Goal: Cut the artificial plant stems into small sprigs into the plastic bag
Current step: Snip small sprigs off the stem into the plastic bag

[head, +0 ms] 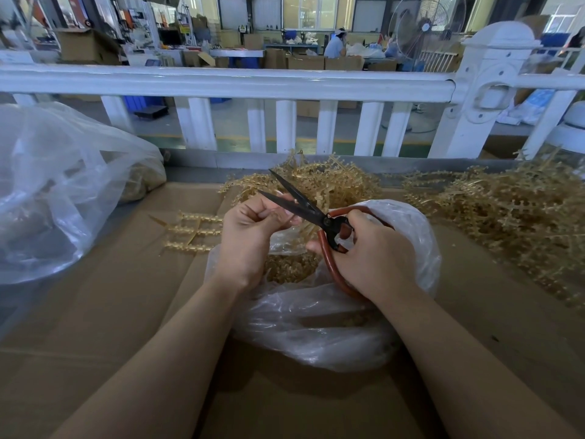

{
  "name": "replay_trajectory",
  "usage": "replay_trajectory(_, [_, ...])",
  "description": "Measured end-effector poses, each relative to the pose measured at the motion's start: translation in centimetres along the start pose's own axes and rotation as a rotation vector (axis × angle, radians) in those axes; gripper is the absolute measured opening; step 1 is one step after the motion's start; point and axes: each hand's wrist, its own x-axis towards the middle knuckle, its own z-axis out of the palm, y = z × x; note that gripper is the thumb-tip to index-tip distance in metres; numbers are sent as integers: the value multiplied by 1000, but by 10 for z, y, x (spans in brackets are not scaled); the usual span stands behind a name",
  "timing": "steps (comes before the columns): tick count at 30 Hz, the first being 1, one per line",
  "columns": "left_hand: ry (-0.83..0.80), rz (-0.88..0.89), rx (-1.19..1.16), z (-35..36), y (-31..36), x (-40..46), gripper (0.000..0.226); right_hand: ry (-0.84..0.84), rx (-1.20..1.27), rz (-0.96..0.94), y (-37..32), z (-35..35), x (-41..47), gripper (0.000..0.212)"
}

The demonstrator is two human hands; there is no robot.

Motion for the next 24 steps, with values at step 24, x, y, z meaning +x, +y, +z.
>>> replay_trajectory(24, [-6, -83, -284, -6, -2, 7, 18, -18, 320, 93, -3, 5, -1, 59])
